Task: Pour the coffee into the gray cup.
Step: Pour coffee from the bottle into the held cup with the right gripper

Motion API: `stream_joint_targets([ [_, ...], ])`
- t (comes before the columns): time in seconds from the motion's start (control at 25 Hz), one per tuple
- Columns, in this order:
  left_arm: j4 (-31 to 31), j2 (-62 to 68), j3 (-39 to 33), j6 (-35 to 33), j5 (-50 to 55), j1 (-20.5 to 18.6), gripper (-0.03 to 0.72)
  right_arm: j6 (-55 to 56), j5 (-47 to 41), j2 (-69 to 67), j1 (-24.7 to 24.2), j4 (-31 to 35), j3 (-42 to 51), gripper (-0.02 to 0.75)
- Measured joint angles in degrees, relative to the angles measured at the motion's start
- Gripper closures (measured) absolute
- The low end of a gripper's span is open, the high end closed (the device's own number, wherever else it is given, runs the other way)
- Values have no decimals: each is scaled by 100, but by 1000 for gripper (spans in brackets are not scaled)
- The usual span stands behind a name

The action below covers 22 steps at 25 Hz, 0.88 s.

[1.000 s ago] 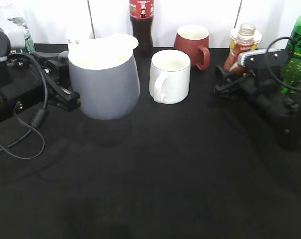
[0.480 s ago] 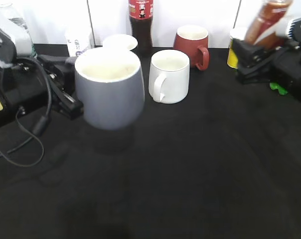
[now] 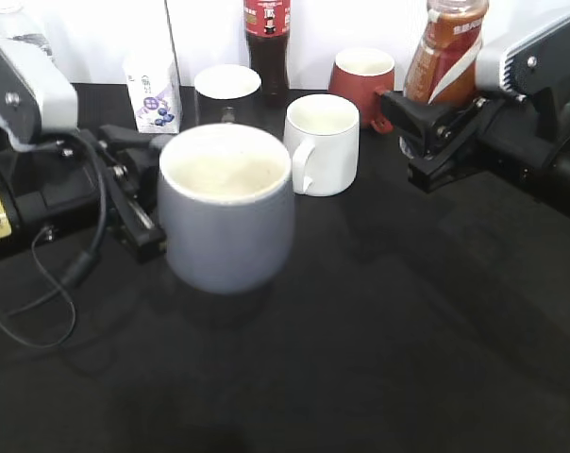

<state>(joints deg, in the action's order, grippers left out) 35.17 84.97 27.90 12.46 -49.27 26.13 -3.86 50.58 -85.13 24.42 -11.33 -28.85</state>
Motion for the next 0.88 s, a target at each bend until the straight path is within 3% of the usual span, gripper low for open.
stream_joint_targets([
  [0.36,819,365,0,221,-442,0,631,-745,-229,0,0,-539,-67,211],
  [0.52,825,387,0,221,-608,0,631,-751,-357,-176,31,-756,-443,211],
  [0.68,825,387,0,221,-608,0,631,-795,-483,-391,524,-831,-831,211],
  [0.88,555,387,0,221,-724,0,631,-1026,-693,-438,553,-1088,-1134,211],
])
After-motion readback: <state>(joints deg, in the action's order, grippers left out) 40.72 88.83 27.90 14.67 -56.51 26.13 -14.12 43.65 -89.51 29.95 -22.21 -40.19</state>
